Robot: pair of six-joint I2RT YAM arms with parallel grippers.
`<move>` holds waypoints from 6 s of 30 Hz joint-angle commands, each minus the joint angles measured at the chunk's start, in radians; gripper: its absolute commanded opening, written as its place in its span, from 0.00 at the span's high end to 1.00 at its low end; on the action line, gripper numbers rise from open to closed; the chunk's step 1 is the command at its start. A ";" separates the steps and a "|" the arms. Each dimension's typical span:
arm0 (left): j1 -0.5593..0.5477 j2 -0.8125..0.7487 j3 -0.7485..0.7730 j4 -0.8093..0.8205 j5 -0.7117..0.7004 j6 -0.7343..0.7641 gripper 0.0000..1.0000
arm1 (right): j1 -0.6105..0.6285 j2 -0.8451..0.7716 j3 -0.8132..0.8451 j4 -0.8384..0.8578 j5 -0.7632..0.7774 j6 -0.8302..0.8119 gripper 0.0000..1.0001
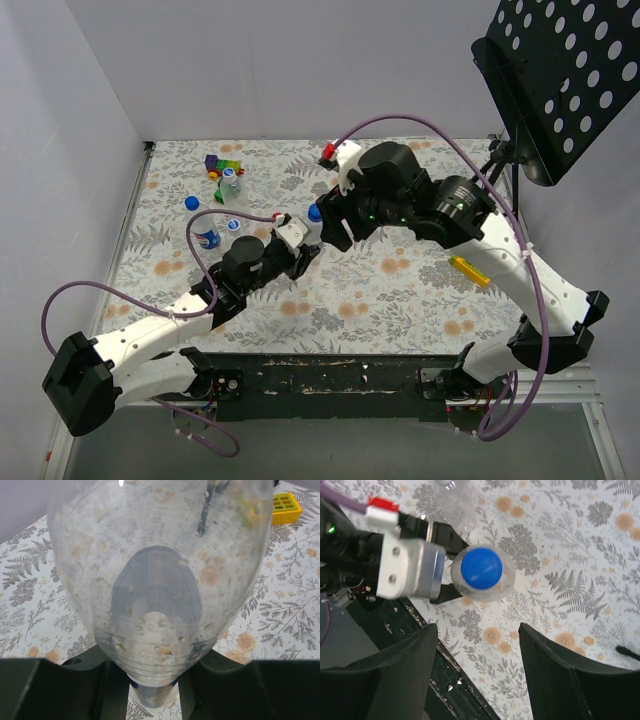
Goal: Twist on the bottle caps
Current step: Screw the bottle cap onto the plastic bottle.
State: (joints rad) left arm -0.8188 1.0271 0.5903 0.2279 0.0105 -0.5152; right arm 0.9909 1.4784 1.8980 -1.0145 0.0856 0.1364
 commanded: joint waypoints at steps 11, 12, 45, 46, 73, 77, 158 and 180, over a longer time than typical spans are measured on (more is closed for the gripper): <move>0.110 0.016 0.069 0.053 0.691 -0.128 0.69 | -0.337 -0.173 -0.112 0.232 -0.895 -0.496 0.31; 0.110 0.018 0.069 0.060 0.738 -0.131 0.68 | -0.339 -0.170 -0.120 0.241 -0.915 -0.521 0.31; 0.112 0.024 0.077 0.054 0.841 -0.098 0.67 | -0.301 -0.009 -0.093 0.142 -1.206 -0.695 0.54; 0.110 0.024 0.077 0.054 0.838 -0.098 0.67 | -0.298 -0.007 -0.089 0.139 -1.199 -0.693 0.58; 0.060 -0.099 -0.007 0.104 0.063 -0.068 0.70 | 0.018 -0.236 -0.620 0.728 0.275 0.042 0.77; 0.061 -0.056 0.022 0.068 0.127 -0.101 0.74 | 0.011 -0.268 -0.525 0.705 0.059 -0.085 0.45; 0.122 0.030 0.172 -0.314 0.719 0.167 0.68 | -0.020 -0.354 -0.267 0.116 -0.367 -0.610 0.25; 0.122 0.067 0.192 -0.414 0.842 0.267 0.69 | -0.020 -0.086 0.025 -0.225 -0.593 -1.080 0.33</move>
State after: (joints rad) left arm -0.6994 1.1072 0.7471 -0.1802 0.8253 -0.2661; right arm 0.9726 1.3720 1.8629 -1.1980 -0.4873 -0.8661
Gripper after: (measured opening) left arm 0.332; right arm 0.681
